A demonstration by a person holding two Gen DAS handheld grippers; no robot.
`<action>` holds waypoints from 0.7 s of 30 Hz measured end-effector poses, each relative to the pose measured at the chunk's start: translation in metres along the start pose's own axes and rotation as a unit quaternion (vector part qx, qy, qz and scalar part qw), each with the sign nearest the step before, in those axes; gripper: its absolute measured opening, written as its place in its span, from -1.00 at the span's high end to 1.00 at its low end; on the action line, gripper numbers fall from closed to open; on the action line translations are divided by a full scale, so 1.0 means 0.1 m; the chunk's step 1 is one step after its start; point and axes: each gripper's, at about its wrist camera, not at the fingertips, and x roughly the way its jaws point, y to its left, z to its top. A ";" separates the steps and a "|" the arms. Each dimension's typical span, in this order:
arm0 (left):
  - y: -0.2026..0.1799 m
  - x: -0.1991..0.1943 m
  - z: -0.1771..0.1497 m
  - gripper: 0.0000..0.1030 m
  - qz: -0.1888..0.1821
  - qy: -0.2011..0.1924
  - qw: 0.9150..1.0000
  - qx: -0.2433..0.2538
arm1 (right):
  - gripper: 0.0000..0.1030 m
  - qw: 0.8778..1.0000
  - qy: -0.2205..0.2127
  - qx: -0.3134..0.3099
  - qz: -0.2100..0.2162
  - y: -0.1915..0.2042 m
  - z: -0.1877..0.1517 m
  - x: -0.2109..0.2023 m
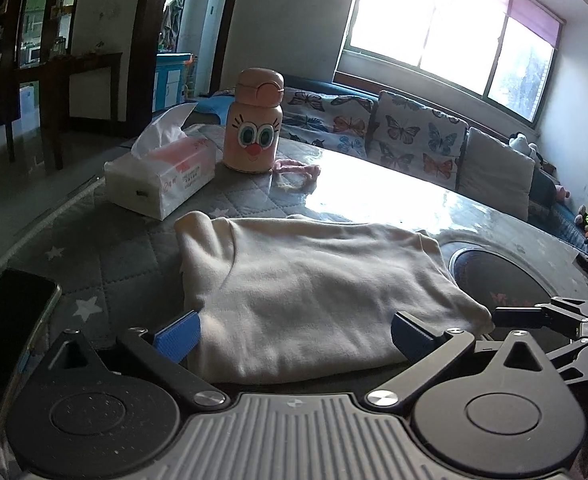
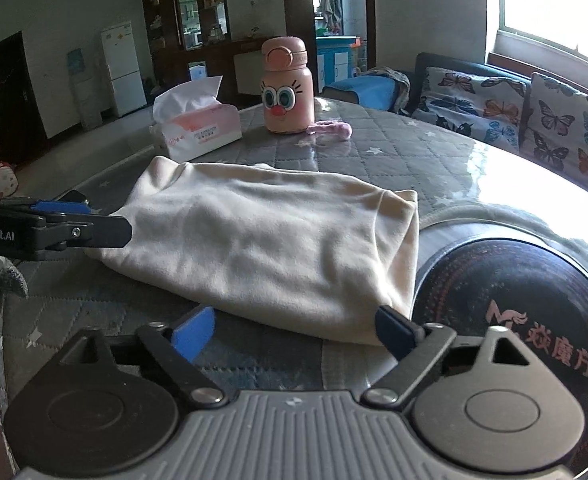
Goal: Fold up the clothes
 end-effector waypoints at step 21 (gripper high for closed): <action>-0.13 -0.04 -0.10 -1.00 0.046 0.013 0.999 0.025 | -1.00 0.999 -0.030 -0.009 -0.035 0.18 -0.11 -0.19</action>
